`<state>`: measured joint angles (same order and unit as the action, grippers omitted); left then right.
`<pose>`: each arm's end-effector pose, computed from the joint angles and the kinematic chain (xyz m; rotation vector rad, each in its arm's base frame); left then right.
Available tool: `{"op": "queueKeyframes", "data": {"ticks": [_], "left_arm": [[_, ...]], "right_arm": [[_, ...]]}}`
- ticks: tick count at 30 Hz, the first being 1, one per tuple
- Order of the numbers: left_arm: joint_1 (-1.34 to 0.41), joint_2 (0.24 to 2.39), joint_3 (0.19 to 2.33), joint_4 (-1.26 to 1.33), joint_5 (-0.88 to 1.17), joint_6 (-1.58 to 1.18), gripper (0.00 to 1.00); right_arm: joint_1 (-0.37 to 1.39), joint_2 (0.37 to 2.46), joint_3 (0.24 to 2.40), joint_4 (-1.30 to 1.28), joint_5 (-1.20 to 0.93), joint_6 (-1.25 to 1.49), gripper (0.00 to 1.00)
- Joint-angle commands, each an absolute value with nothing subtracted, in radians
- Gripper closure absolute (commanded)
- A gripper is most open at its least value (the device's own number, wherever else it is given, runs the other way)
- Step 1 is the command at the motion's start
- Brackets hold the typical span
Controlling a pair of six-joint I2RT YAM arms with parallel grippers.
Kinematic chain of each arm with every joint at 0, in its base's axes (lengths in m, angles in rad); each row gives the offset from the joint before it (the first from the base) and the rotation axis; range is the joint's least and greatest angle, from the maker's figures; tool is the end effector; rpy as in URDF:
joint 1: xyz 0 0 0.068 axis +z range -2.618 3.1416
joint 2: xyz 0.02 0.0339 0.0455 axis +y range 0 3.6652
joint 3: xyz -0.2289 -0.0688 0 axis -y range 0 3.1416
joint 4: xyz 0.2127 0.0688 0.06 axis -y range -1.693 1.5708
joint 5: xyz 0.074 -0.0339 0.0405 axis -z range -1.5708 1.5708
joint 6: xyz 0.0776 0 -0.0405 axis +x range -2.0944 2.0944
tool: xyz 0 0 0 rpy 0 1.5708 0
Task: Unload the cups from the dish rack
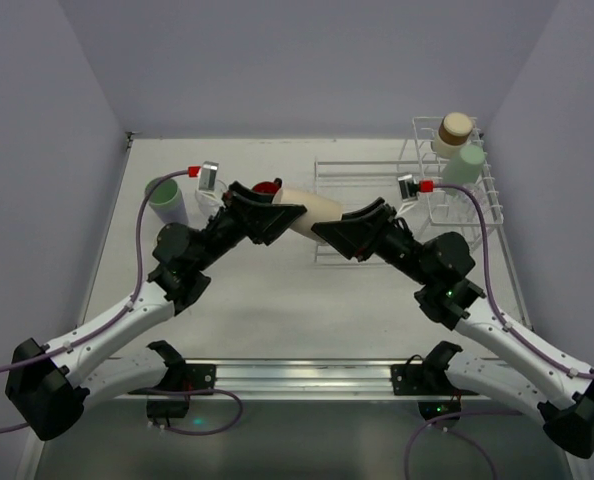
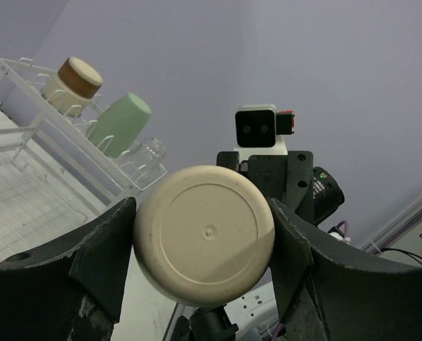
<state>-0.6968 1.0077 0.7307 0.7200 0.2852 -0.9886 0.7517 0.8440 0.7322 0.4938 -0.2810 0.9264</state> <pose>0.1800 -0.1791 0.3702 0.1014 1.3081 -1.6325 0.1488 0.1686 0.3758 -0.1633 1.3665 1.6099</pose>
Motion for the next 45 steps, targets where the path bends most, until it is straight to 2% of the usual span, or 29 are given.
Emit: {"op": "queueKeyframes", "data": {"ticks": [1,2,3,4,6,7,9,10,14,18,22,25,28,30,33,41,45], "left_arm": [[-0.699,0.999,0.724,0.767,0.291,-0.979,0.76],[-0.698,0.990,0.723,0.755,0.290,-0.973,0.70],[-0.696,0.980,0.723,0.727,0.287,-0.954,0.65],[-0.698,0.970,0.730,0.706,0.284,-0.937,0.48],[-0.693,0.911,0.765,0.543,0.262,-0.837,0.32],[-0.693,0.884,0.831,0.455,0.236,-0.784,0.14],[-0.693,0.790,0.905,0.186,0.085,-0.615,0.02],[-0.693,0.761,0.934,0.117,0.031,-0.571,0.00],[-0.692,0.620,1.052,-0.187,-0.252,-0.396,0.00],[-0.693,0.531,1.028,-0.401,-0.463,-0.272,0.00],[-0.693,0.450,0.913,-0.466,-0.589,-0.241,0.00],[-0.693,0.393,0.784,-0.446,-0.644,-0.244,0.00],[-0.692,0.357,0.756,-0.413,-0.646,-0.242,0.00],[-0.692,0.342,0.764,-0.416,-0.656,-0.245,0.00],[-0.690,0.281,0.744,-0.407,-0.690,-0.253,0.00],[-0.684,0.057,0.687,-0.356,-0.764,-0.253,0.00],[-0.669,0.061,0.684,-0.348,-0.735,-0.252,0.00]], "right_arm": [[0.784,0.873,0.788,0.629,-0.295,0.951,0.57],[0.787,0.891,0.792,0.633,-0.290,0.951,0.62],[0.791,0.899,0.795,0.640,-0.285,0.951,0.77],[0.796,0.908,0.795,0.643,-0.282,0.948,0.86],[0.798,0.910,0.793,0.621,-0.264,0.937,1.00],[0.798,0.910,0.798,0.564,-0.262,0.910,1.00],[0.799,0.908,0.827,0.478,-0.255,0.870,1.00],[0.799,0.916,0.850,0.363,-0.258,0.844,1.00],[0.811,1.031,1.032,0.014,-0.264,0.640,1.00],[0.859,1.245,1.350,-0.329,-0.235,0.479,1.00],[0.966,1.570,1.659,-0.668,-0.051,0.341,1.00],[1.015,1.750,1.915,-0.843,0.066,0.270,1.00],[1.045,1.963,2.142,-0.957,0.118,0.229,1.00],[1.052,2.097,2.285,-1.000,0.118,0.215,1.00],[1.058,2.198,2.358,-1.002,0.095,0.204,1.00],[1.063,2.322,2.371,-0.927,0.057,0.181,1.00],[1.068,2.399,2.431,-0.942,0.087,0.163,1.00]]}}
